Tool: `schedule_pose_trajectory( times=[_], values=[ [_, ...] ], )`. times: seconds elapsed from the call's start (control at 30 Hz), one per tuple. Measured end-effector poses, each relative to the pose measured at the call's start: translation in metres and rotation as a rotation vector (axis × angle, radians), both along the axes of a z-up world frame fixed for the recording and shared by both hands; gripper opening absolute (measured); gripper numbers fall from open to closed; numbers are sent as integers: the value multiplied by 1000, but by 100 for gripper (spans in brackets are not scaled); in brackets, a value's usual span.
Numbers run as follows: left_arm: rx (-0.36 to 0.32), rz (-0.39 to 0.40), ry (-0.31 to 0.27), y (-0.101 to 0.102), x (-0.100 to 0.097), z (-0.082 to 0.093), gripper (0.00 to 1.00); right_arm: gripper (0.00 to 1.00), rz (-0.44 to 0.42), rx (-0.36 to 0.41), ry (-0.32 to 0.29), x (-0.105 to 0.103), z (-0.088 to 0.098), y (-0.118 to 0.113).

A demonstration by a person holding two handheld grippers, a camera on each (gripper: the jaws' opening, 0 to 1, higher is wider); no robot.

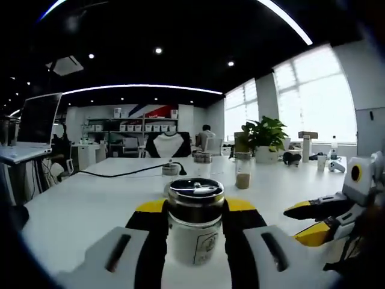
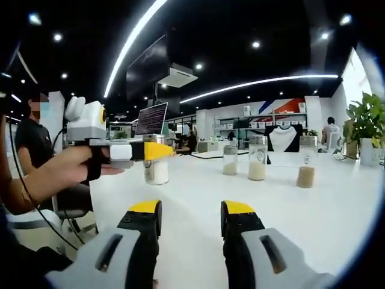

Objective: Rotate the seasoning bottle until the label or dispensing opening points toward the visible target arrow and the bottle remains upright within the marked orientation range

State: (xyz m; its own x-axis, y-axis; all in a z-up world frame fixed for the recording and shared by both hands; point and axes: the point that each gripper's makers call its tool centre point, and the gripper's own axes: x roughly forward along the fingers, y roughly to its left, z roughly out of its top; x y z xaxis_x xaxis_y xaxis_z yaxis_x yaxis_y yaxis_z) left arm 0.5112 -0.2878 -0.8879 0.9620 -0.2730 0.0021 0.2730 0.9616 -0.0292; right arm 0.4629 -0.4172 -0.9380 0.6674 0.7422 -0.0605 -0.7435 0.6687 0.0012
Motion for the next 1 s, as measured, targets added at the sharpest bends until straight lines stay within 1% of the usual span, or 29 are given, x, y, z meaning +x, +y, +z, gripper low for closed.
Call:
schedule_pose_trajectory(
  times=[0.13, 0.27, 0.43, 0.53, 0.63, 0.83, 1.0],
  values=[
    [22, 22, 7, 14, 7, -2, 36, 39, -8, 8, 8, 1, -1, -1],
    [40, 43, 11, 32, 18, -2, 36, 39, -17, 16, 10, 1, 0, -4],
    [41, 64, 6, 51, 28, 2, 36, 39, -17, 21, 17, 2, 1, -6],
    [43, 76, 13, 60, 34, 0, 36, 39, -22, 21, 17, 3, 2, -8],
    [33, 82, 19, 65, 36, -1, 36, 39, -33, 23, 19, 5, 3, -13],
    [39, 101, 28, 76, 41, -8, 36, 40, -52, 24, 27, 9, 3, -21],
    [36, 116, 24, 83, 43, -12, 36, 42, -86, 33, 36, 13, 4, -32]
  ],
)
